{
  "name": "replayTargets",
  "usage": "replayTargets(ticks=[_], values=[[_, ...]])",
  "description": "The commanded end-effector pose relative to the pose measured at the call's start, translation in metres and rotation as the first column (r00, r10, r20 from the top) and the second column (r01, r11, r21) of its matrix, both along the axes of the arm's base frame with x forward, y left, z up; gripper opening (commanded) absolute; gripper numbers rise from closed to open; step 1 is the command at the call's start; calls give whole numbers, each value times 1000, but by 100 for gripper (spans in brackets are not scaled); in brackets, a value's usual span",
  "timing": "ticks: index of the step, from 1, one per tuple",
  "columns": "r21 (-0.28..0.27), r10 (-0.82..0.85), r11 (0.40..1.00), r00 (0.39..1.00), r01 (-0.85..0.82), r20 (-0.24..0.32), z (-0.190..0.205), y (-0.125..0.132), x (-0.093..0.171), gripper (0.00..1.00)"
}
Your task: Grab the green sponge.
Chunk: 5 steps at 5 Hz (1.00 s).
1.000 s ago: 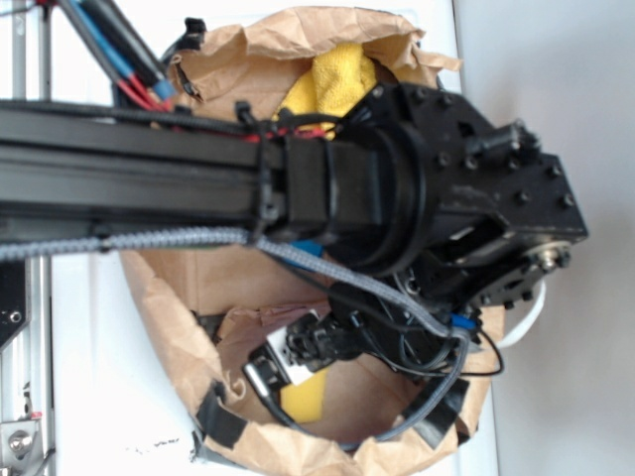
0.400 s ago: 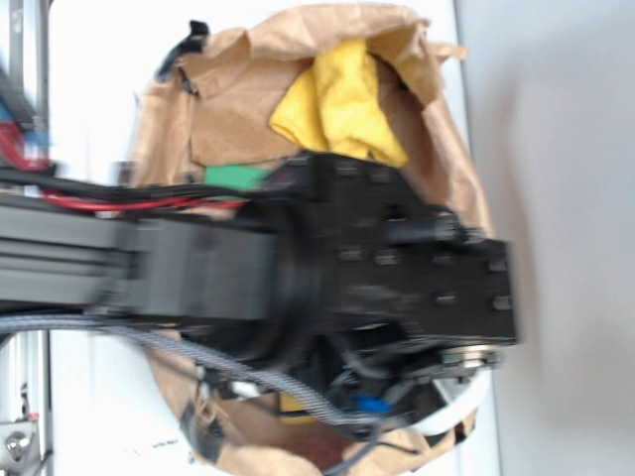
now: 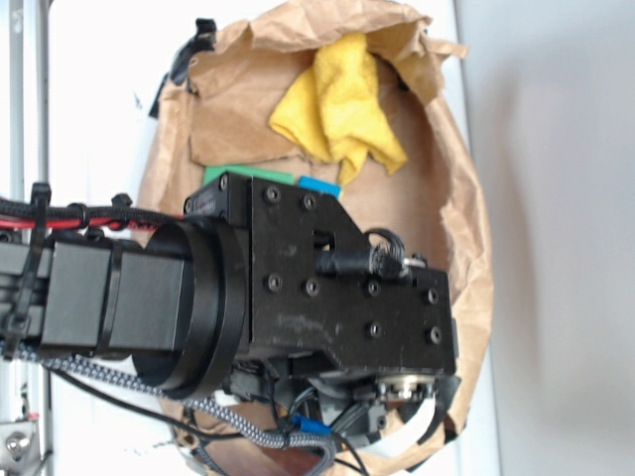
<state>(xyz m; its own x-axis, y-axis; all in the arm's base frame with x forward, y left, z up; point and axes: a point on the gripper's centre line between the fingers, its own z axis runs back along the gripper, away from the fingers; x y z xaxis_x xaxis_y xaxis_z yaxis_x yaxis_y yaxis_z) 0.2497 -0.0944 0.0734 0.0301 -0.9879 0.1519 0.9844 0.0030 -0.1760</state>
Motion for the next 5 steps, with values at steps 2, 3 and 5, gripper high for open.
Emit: replayTargets(ticks=[2, 3, 5], values=[[82, -13, 997, 995, 5, 98, -38, -16, -10, 100], [109, 17, 994, 994, -28, 108, -56, -13, -19, 100], [89, 107, 990, 993, -111, 46, -48, -14, -11, 0]])
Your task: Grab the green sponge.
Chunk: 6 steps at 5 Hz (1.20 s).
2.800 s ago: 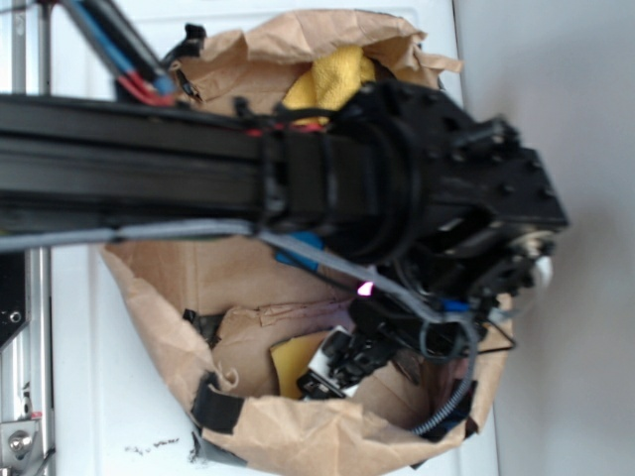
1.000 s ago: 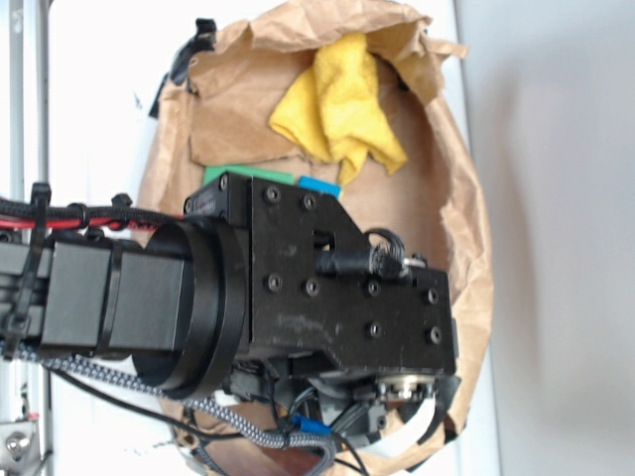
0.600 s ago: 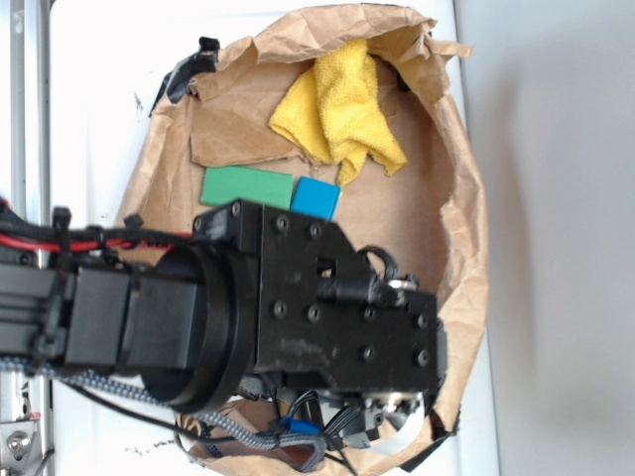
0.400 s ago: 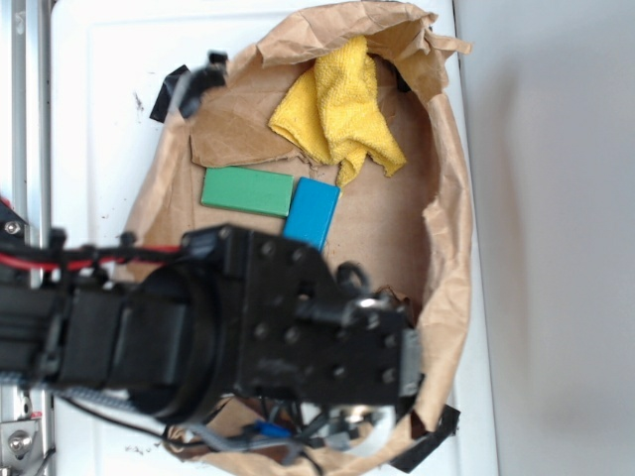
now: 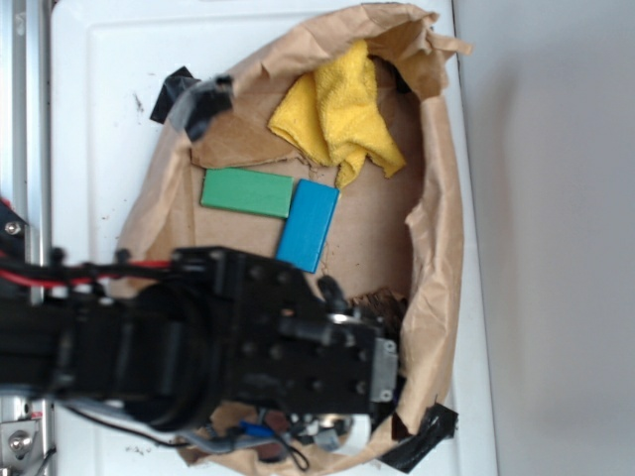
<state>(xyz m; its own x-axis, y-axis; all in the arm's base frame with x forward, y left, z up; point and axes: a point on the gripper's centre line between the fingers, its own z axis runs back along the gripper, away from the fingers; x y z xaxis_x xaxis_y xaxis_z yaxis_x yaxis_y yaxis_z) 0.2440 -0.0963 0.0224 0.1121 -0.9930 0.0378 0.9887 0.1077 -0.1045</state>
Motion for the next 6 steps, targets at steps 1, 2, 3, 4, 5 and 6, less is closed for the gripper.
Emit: replayTargets(ticks=[1, 2, 3, 4, 5, 6], values=[[-33, 46, 998, 998, -48, -37, 10, -13, -3, 0], [-53, 74, 996, 995, -78, -60, 30, -5, 4, 0], [-94, 171, 979, 979, -182, -110, 57, 19, 20, 0], [-163, 261, 945, 955, -282, -141, 81, 46, 23, 0], [-226, 332, 908, 934, -354, -129, 110, 69, 18, 0], [-286, 472, 802, 850, -524, -234, 131, 92, 3, 0]])
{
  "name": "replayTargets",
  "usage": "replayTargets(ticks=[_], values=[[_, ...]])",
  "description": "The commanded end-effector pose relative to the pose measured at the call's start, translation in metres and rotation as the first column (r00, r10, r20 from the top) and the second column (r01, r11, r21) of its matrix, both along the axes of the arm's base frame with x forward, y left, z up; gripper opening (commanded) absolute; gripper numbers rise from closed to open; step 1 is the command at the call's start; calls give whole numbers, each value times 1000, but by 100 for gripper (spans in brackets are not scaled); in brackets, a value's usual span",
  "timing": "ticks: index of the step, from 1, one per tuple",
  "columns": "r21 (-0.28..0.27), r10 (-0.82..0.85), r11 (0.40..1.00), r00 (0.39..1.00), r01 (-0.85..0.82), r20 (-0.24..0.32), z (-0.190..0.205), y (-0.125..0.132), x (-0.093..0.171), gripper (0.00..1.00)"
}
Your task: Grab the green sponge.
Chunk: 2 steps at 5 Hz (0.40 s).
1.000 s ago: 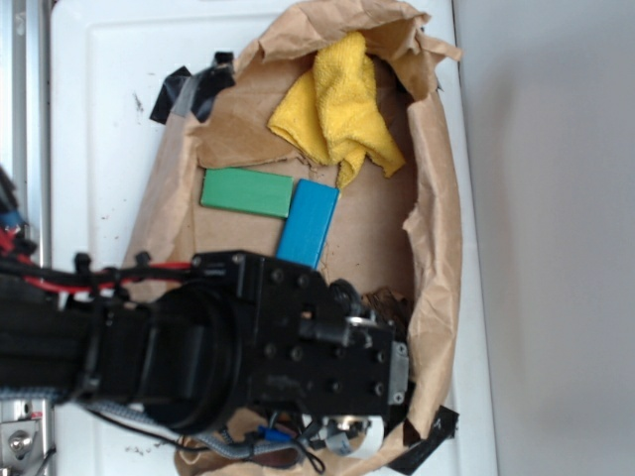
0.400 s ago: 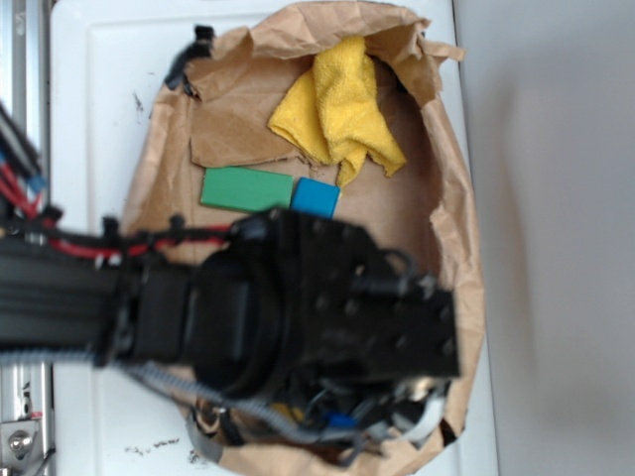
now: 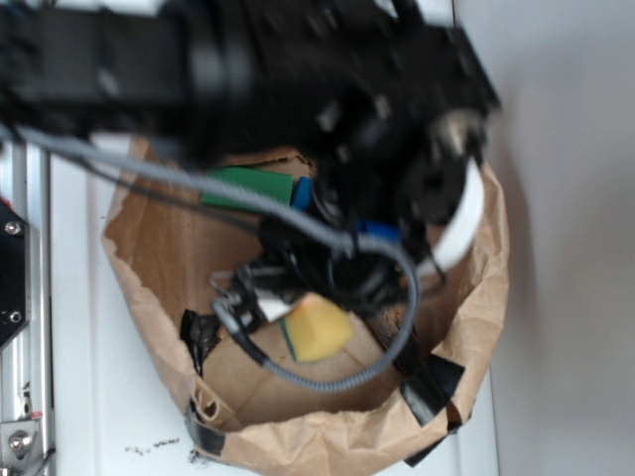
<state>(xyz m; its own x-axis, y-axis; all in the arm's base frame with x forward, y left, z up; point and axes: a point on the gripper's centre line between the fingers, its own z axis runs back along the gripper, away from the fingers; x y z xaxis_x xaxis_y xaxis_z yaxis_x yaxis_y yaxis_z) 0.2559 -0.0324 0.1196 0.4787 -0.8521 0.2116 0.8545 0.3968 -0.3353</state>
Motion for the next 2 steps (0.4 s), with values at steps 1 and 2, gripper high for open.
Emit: replayTargets(ticks=[1, 2], values=[[-172, 237, 955, 970, -241, -44, 44, 46, -11, 0], [-172, 212, 961, 976, -217, -45, 42, 44, -11, 0]])
